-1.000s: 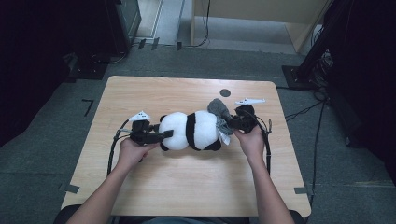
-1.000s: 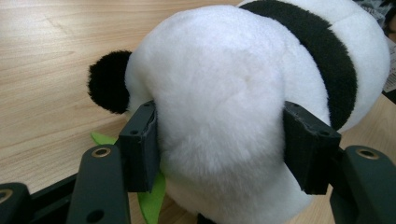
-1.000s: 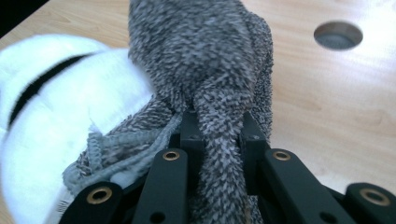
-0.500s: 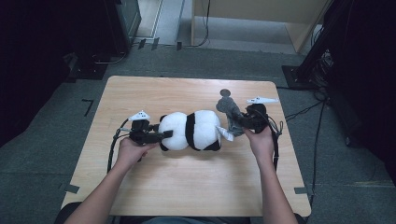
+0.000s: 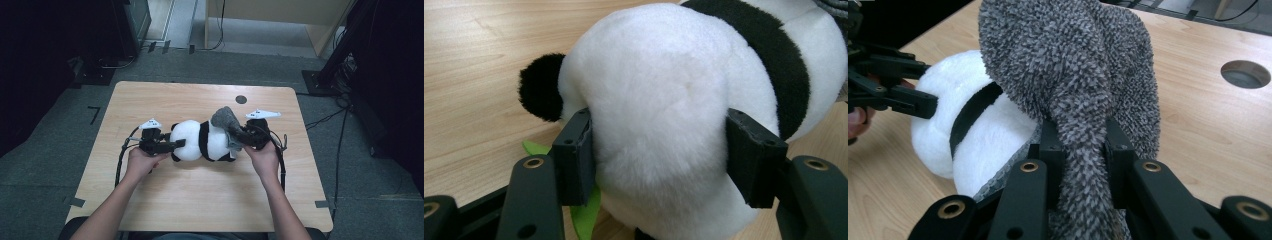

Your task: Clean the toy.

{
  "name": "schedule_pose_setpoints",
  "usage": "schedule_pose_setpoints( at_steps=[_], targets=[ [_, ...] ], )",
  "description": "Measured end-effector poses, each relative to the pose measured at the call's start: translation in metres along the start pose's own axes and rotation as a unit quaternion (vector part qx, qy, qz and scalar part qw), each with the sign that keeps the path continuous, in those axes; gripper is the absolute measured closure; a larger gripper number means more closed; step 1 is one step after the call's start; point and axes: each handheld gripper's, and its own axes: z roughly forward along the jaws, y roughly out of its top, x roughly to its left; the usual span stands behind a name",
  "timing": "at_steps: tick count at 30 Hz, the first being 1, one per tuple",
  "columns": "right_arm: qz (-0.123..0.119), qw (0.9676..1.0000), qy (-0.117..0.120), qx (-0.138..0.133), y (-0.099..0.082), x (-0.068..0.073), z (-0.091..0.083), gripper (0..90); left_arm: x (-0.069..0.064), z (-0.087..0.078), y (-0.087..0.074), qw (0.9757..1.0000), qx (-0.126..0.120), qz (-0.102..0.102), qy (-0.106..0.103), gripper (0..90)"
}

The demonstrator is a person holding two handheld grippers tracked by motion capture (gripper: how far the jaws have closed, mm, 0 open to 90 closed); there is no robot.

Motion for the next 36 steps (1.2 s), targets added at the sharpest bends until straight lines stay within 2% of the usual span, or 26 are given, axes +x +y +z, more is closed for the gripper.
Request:
schedule_pose_setpoints(
  at_steps=[3, 8, 9, 16, 19, 21, 24, 28, 30, 31, 33, 36],
  targets=[
    [-0.004, 0.9999, -0.016, 0.004, -0.008, -0.005, -0.001, 77.3, 0.000, 0.001, 0.000, 1.0000, -0.004, -0.004, -0.001, 37.3],
    [0.049, 0.9985, -0.012, 0.022, -0.028, -0.027, 0.003, 77.5, 0.000, 0.002, 0.000, 1.0000, -0.007, -0.006, 0.000, 37.1],
    [0.051, 0.9983, -0.011, 0.024, -0.030, -0.028, 0.005, 77.6, 0.001, 0.001, 0.000, 1.0000, -0.005, -0.007, -0.001, 37.1],
    [0.058, 0.9976, -0.009, 0.036, -0.037, -0.031, 0.017, 77.9, 0.001, 0.001, 0.001, 0.9999, -0.001, -0.011, 0.001, 37.2],
    [0.065, 0.9962, -0.002, 0.057, -0.044, -0.035, 0.021, 77.8, 0.000, 0.001, 0.001, 1.0000, 0.002, -0.006, 0.004, 37.0],
    [0.058, 0.9959, 0.007, 0.070, -0.049, -0.037, 0.027, 77.9, 0.000, 0.001, 0.001, 1.0000, 0.003, -0.006, 0.003, 37.0],
    [0.055, 0.9941, 0.009, 0.093, -0.054, -0.039, 0.038, 77.9, 0.001, 0.001, 0.001, 1.0000, 0.003, -0.006, 0.001, 36.9],
    [0.071, 0.9911, 0.016, 0.112, -0.057, -0.045, 0.044, 77.9, 0.001, 0.001, 0.001, 1.0000, 0.002, -0.002, 0.000, 36.8],
    [0.047, 0.9884, 0.006, 0.144, -0.057, -0.047, 0.045, 77.7, 0.002, 0.000, 0.000, 1.0000, 0.001, 0.004, -0.002, 37.0],
    [0.038, 0.9885, 0.006, 0.146, -0.057, -0.048, 0.043, 77.9, 0.002, 0.000, 0.000, 1.0000, 0.002, 0.006, -0.003, 37.0],
    [0.042, 0.9883, -0.009, 0.147, -0.054, -0.051, 0.038, 78.5, 0.002, -0.001, 0.000, 1.0000, 0.004, 0.008, -0.002, 37.0],
    [0.057, 0.9910, -0.028, 0.118, -0.048, -0.058, 0.025, 78.7, 0.002, -0.001, 0.000, 1.0000, 0.004, 0.008, -0.002, 37.0]
  ],
)
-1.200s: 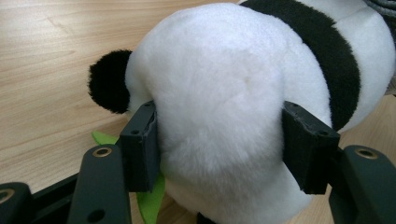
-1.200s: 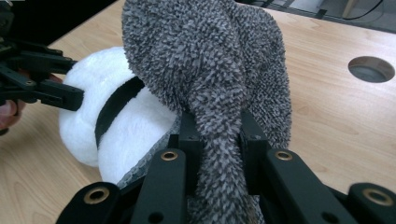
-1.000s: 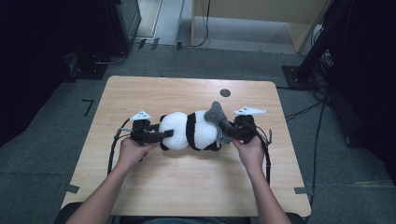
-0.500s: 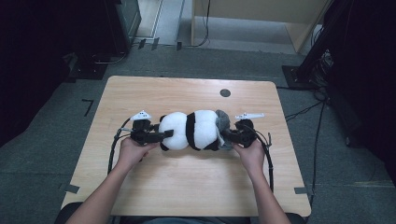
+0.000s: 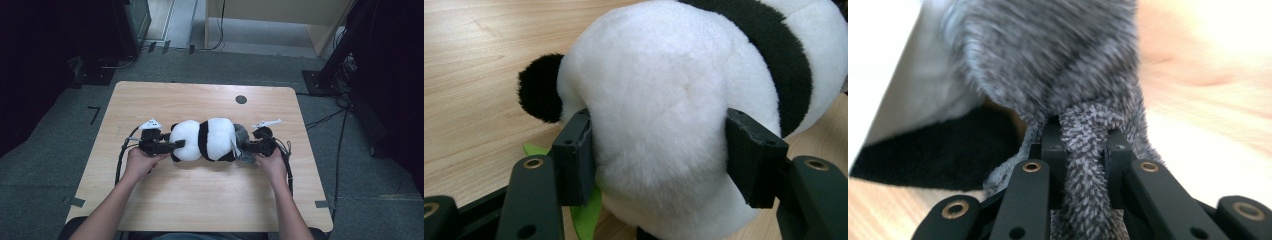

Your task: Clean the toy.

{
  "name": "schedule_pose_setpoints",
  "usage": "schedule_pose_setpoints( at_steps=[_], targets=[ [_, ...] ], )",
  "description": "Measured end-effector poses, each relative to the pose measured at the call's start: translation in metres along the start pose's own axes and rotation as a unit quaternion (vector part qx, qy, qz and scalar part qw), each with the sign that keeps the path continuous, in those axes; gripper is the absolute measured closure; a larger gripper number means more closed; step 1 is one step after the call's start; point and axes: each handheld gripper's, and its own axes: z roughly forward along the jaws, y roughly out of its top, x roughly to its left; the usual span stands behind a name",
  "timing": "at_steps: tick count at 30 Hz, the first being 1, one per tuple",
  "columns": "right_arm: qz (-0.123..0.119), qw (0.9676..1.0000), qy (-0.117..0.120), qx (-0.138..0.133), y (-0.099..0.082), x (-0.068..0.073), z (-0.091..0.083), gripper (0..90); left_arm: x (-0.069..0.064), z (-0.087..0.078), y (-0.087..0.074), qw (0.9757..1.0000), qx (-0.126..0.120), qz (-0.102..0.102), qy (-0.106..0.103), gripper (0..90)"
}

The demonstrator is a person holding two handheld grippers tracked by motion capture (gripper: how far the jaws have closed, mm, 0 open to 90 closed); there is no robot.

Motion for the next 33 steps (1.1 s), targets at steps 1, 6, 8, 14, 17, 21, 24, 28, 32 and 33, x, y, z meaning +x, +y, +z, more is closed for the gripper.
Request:
schedule_pose_setpoints(
  at_steps=[1, 6, 8, 14, 17, 21, 24, 28, 32, 33],
  targets=[
    [0.006, 0.9999, -0.001, -0.013, 0.001, -0.002, -0.006, 78.7, 0.000, 0.000, 0.000, 1.0000, 0.000, 0.000, 0.000, 37.0],
    [0.007, 0.9971, -0.018, -0.073, 0.010, -0.005, -0.035, 78.6, -0.001, 0.000, 0.000, 1.0000, 0.000, 0.001, 0.002, 36.9],
    [0.008, 0.9948, -0.015, -0.100, 0.015, -0.002, -0.048, 78.7, -0.001, 0.000, 0.000, 1.0000, 0.000, 0.002, 0.003, 36.9],
    [-0.033, 0.9895, 0.005, -0.141, 0.033, 0.026, -0.067, 78.5, -0.003, 0.000, 0.000, 1.0000, 0.000, 0.005, 0.007, 36.6],
    [-0.059, 0.9882, 0.016, -0.141, 0.039, 0.043, -0.066, 78.5, -0.003, 0.001, 0.000, 1.0000, -0.002, 0.001, 0.007, 36.6],
    [-0.072, 0.9875, 0.030, -0.137, 0.041, 0.056, -0.056, 78.5, -0.003, 0.000, 0.000, 0.9999, -0.001, 0.006, 0.008, 36.5],
    [-0.079, 0.9896, 0.029, -0.116, 0.039, 0.061, -0.041, 78.4, -0.003, 0.001, 0.000, 1.0000, -0.001, 0.005, 0.008, 36.5],
    [-0.095, 0.9887, 0.004, -0.116, 0.035, 0.058, -0.032, 78.4, -0.003, 0.002, 0.000, 0.9999, -0.014, 0.002, 0.010, 36.4],
    [-0.074, 0.9898, 0.019, -0.120, 0.030, 0.048, -0.028, 78.4, -0.003, 0.003, 0.000, 0.9999, -0.015, -0.001, 0.007, 36.4],
    [-0.070, 0.9902, 0.019, -0.119, 0.029, 0.047, -0.027, 78.4, -0.002, 0.003, 0.001, 0.9999, -0.015, -0.001, 0.007, 36.4]
  ],
)
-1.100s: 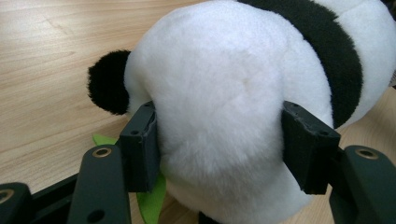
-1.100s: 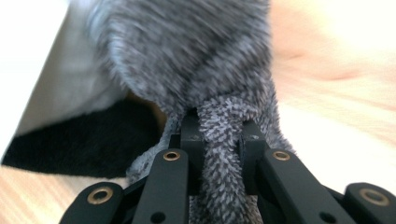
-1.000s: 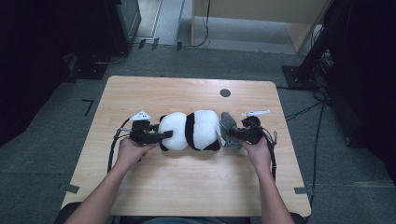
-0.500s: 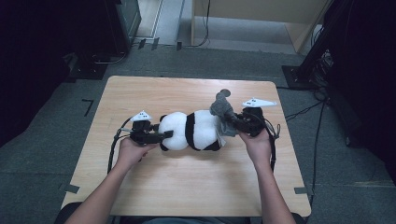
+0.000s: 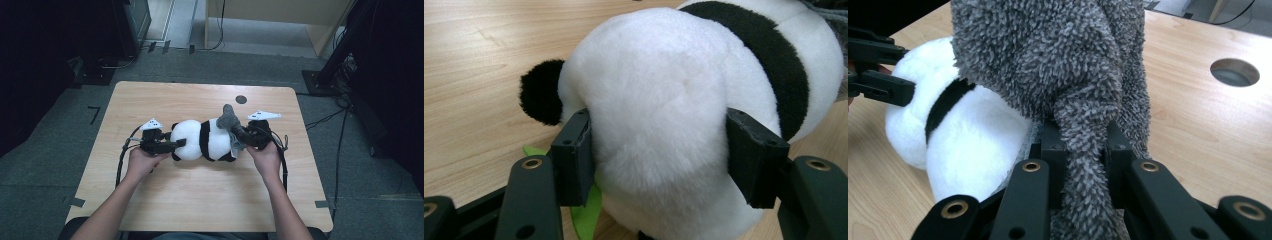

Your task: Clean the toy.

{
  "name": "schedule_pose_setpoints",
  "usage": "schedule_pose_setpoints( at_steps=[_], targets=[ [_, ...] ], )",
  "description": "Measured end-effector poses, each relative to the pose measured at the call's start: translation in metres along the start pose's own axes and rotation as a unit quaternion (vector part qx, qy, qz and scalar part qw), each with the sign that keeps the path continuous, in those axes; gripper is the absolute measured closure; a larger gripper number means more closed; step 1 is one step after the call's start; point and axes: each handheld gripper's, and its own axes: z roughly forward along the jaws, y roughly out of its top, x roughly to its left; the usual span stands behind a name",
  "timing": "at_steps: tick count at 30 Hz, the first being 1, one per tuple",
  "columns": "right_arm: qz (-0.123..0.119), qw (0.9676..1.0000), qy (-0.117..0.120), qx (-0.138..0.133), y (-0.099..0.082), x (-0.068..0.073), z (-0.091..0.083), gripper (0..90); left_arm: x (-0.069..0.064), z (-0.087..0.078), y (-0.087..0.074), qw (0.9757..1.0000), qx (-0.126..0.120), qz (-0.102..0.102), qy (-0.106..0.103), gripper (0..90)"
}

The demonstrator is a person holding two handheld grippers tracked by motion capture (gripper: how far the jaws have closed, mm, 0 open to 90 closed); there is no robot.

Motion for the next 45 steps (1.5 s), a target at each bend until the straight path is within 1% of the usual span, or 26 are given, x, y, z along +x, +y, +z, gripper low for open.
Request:
schedule_pose_setpoints(
  at_steps=[3, 4, 5, 6, 7, 10, 14, 15, 17, 18, 19, 22, 27, 29, 31, 32, 34, 36, 38, 39, 40, 41, 42, 44, 45],
  targets=[
    [0.010, 0.9999, -0.002, 0.005, -0.003, -0.004, 0.001, 78.4, 0.000, 0.000, 0.001, 1.0000, 0.001, 0.000, -0.001, 36.4],
    [0.008, 0.9999, -0.006, 0.006, -0.005, -0.005, 0.001, 78.6, 0.001, 0.000, 0.001, 1.0000, 0.002, 0.000, -0.001, 36.4],
    [0.008, 0.9998, -0.013, 0.012, -0.005, -0.005, 0.001, 78.7, 0.001, 0.000, 0.001, 1.0000, 0.002, -0.002, -0.001, 36.5],
    [0.006, 0.9993, -0.026, 0.025, -0.005, -0.005, 0.002, 78.9, 0.001, 0.000, 0.001, 1.0000, 0.002, -0.003, -0.001, 36.5],
    [0.007, 0.9990, -0.032, 0.031, -0.006, -0.005, 0.003, 79.1, 0.001, 0.000, 0.001, 1.0000, 0.003, -0.005, -0.001, 36.5],
    [0.015, 0.9987, -0.031, 0.037, -0.010, -0.008, 0.007, 79.2, 0.002, 0.001, 0.001, 1.0000, 0.002, -0.007, -0.002, 36.6],
    [0.025, 0.9976, -0.034, 0.055, -0.015, -0.014, 0.012, 79.2, 0.003, 0.001, 0.001, 1.0000, 0.002, -0.008, -0.003, 36.6],
    [0.032, 0.9966, -0.038, 0.066, -0.017, -0.016, 0.014, 79.2, 0.003, 0.001, 0.001, 1.0000, 0.002, -0.008, -0.003, 36.6],
    [0.033, 0.9953, -0.041, 0.081, -0.019, -0.017, 0.019, 79.2, 0.003, 0.001, 0.001, 1.0000, 0.002, -0.008, -0.003, 36.6],
    [0.038, 0.9946, -0.038, 0.089, -0.022, -0.018, 0.022, 79.3, 0.004, 0.001, 0.001, 1.0000, 0.003, -0.008, -0.004, 36.6],
    [0.039, 0.9945, -0.034, 0.090, -0.023, -0.019, 0.025, 79.3, 0.004, 0.001, 0.001, 0.9999, 0.003, -0.009, -0.004, 36.5],
    [0.052, 0.9930, -0.025, 0.103, -0.026, -0.021, 0.032, 79.2, 0.005, 0.000, 0.001, 0.9999, 0.003, -0.010, -0.006, 36.5],
    [0.059, 0.9885, -0.016, 0.139, -0.033, -0.026, 0.046, 79.1, 0.005, 0.000, 0.001, 1.0000, 0.003, -0.008, -0.005, 36.5],
    [0.060, 0.9872, -0.019, 0.147, -0.035, -0.028, 0.049, 78.9, 0.005, 0.000, 0.000, 1.0000, 0.002, -0.006, -0.006, 36.4],
    [0.060, 0.9862, -0.033, 0.151, -0.035, -0.030, 0.046, 78.9, 0.004, 0.000, 0.000, 1.0000, 0.001, -0.002, -0.005, 36.3],
    [0.054, 0.9863, -0.045, 0.150, -0.033, -0.032, 0.043, 78.9, 0.004, 0.000, 0.000, 1.0000, 0.002, 0.000, -0.004, 36.2],
    [0.059, 0.9880, -0.057, 0.131, -0.029, -0.036, 0.030, 79.0, 0.004, 0.000, 0.001, 1.0000, 0.004, 0.008, -0.002, 36.1],
    [0.063, 0.9915, -0.060, 0.097, -0.021, -0.039, 0.014, 79.0, 0.004, 0.000, 0.001, 0.9999, 0.005, 0.011, -0.001, 36.0],
    [0.052, 0.9945, -0.064, 0.064, -0.012, -0.035, -0.003, 79.0, 0.003, 0.000, 0.001, 0.9999, 0.004, 0.010, -0.001, 35.9],
    [0.050, 0.9956, -0.064, 0.046, -0.006, -0.032, -0.010, 79.0, 0.003, 0.000, 0.001, 0.9999, 0.004, 0.009, -0.002, 35.8],
    [0.046, 0.9964, -0.061, 0.036, -0.002, -0.028, -0.016, 79.0, 0.003, 0.000, 0.001, 1.0000, 0.002, 0.008, -0.003, 35.8],
    [0.032, 0.9976, -0.057, 0.024, 0.007, -0.020, -0.022, 78.9, 0.004, 0.000, 0.001, 1.0000, 0.002, 0.007, -0.004, 35.7],
    [0.019, 0.9983, -0.053, 0.018, 0.013, -0.012, -0.027, 78.9, 0.003, 0.000, 0.002, 1.0000, 0.002, 0.007, -0.004, 35.6],
    [-0.001, 0.9992, -0.039, 0.006, 0.024, 0.004, -0.032, 78.9, 0.003, -0.001, 0.002, 1.0000, 0.000, 0.005, -0.004, 35.4],
    [-0.014, 0.9995, -0.027, -0.001, 0.030, 0.016, -0.033, 78.9, 0.003, -0.001, 0.002, 1.0000, 0.001, 0.007, -0.004, 35.2]
  ],
)
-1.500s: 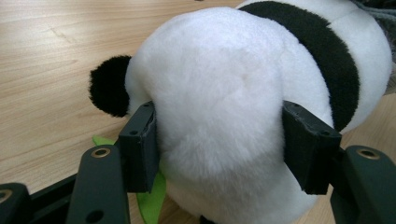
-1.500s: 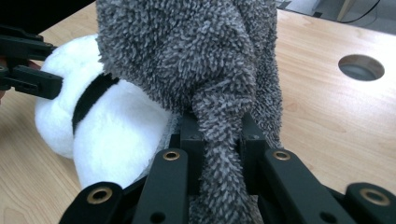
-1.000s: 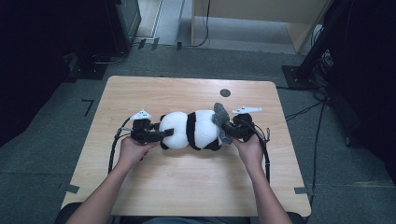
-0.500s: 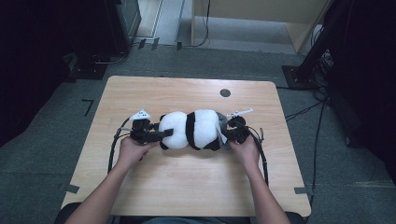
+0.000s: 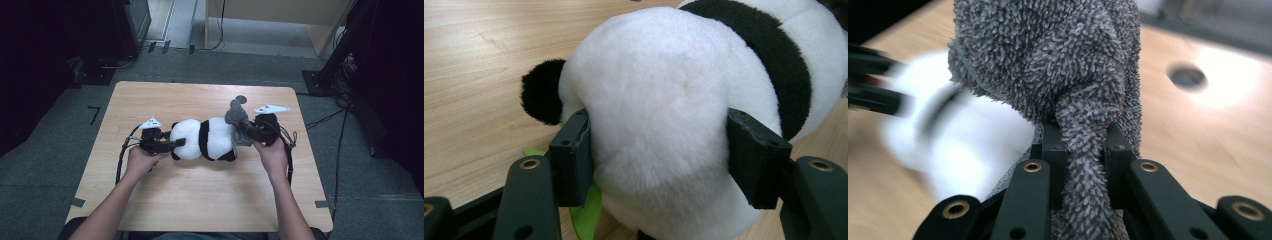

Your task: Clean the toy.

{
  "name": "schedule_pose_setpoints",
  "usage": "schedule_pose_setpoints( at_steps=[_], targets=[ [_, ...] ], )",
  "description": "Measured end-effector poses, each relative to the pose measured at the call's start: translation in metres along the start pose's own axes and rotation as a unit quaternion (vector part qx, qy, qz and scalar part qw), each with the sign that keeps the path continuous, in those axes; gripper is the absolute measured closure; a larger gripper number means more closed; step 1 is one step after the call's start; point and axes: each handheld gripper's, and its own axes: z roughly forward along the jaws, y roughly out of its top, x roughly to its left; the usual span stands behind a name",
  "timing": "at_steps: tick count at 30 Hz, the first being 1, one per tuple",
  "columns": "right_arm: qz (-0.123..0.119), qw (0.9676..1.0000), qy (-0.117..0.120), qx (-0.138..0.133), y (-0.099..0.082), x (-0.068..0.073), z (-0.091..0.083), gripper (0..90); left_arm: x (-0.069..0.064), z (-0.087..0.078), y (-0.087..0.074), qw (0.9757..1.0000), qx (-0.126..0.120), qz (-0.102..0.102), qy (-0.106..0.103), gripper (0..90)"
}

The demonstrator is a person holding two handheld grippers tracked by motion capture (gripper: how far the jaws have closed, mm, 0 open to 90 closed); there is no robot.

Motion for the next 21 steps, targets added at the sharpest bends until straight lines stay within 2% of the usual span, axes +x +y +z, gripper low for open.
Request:
schedule_pose_setpoints(
  at_steps=[3, 5, 6, 8, 10, 12, 16, 19, 21],
  targets=[
    [-0.039, 0.9988, 0.030, 0.000, 0.012, 0.032, 0.004, 78.8, 0.000, 0.000, 0.000, 1.0000, -0.003, 0.004, -0.001, 34.3],
    [-0.061, 0.9970, 0.047, 0.010, 0.015, 0.049, 0.013, 78.8, 0.001, -0.001, 0.000, 1.0000, -0.006, 0.003, -0.006, 33.5],
    [-0.067, 0.9961, 0.055, 0.018, 0.015, 0.055, 0.020, 78.8, 0.001, -0.001, 0.000, 0.9999, -0.006, 0.006, -0.007, 32.8],
    [-0.076, 0.9949, 0.053, 0.041, 0.013, 0.060, 0.037, 78.8, 0.002, 0.000, -0.001, 0.9999, -0.009, 0.007, -0.010, 29.9],
    [-0.075, 0.9941, 0.055, 0.055, 0.008, 0.059, 0.050, 78.8, 0.002, -0.001, -0.001, 0.9999, -0.012, 0.003, -0.011, 27.7],
    [-0.079, 0.9941, 0.053, 0.051, 0.006, 0.059, 0.053, 78.9, 0.002, -0.003, 0.000, 0.9999, -0.011, -0.002, -0.012, 26.1],
    [-0.069, 0.9948, 0.052, 0.053, 0.006, 0.053, 0.056, 79.1, 0.001, -0.009, -0.003, 0.9997, -0.014, 0.013, -0.016, 25.5],
    [-0.058, 0.9952, 0.058, 0.053, 0.005, 0.047, 0.060, 79.3, 0.000, -0.016, -0.005, 0.9996, -0.004, 0.022, -0.015, 26.1],
    [-0.054, 0.9953, 0.061, 0.053, 0.004, 0.046, 0.060, 79.3, -0.005, -0.021, -0.010, 0.9992, -0.004, 0.038, -0.014, 26.7]
  ],
)
